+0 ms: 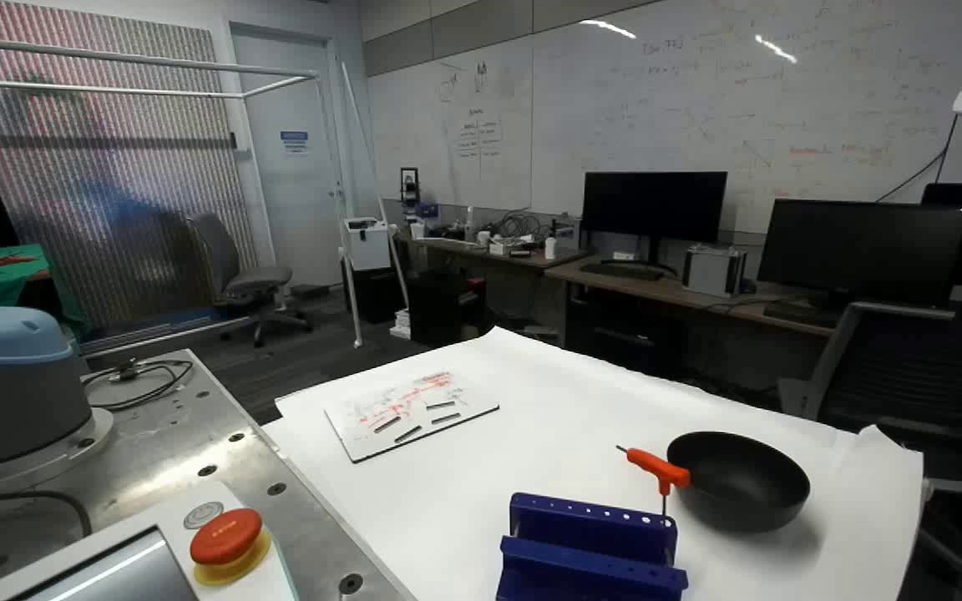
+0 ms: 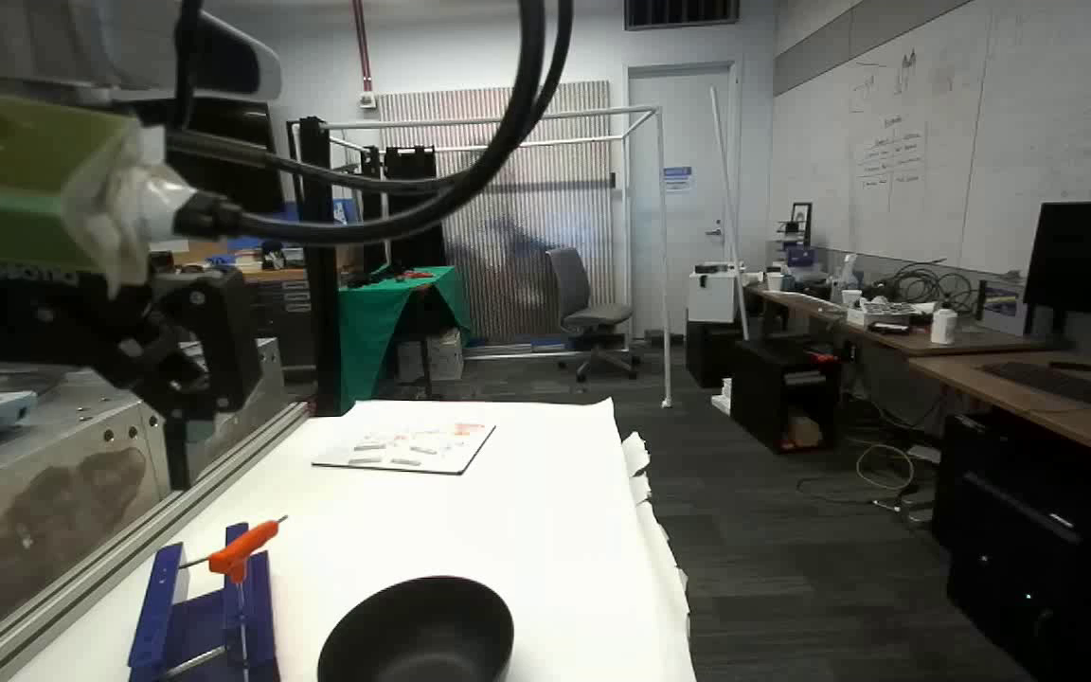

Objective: Put the metal object with the orange handle in the black bowl

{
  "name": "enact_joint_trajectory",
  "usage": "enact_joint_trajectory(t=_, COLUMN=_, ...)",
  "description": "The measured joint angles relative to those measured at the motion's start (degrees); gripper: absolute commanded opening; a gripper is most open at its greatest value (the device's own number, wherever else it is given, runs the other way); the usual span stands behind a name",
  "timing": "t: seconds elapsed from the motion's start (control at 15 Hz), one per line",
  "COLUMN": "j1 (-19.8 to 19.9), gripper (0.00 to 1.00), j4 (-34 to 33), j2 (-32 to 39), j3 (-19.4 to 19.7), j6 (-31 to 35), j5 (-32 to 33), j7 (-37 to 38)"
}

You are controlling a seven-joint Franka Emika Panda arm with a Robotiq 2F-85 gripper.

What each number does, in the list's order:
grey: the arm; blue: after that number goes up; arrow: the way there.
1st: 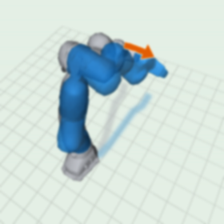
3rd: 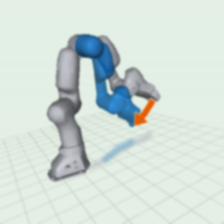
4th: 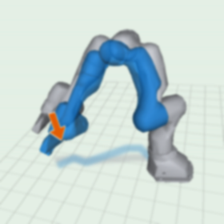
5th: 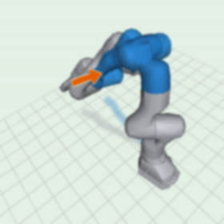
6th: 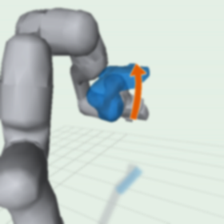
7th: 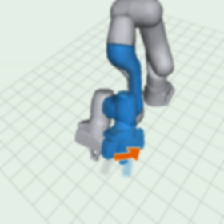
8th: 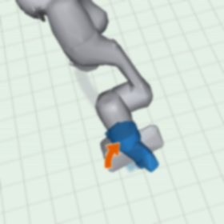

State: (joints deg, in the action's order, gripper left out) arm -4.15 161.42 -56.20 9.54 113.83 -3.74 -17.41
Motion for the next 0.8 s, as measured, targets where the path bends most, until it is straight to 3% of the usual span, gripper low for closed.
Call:
enact_joint_trajectory(t=0.6, j1=0.0, gripper=1.0, j4=0.3, j2=1.4, j3=-0.4, j6=-0.7, j5=0.0, j7=0.8)
enact_joint_trajectory(t=0.8, j1=0.2, gripper=1.0, j4=-3.6, j2=5.2, j3=-4.9, j6=-0.8, j5=0.0, j7=9.0)
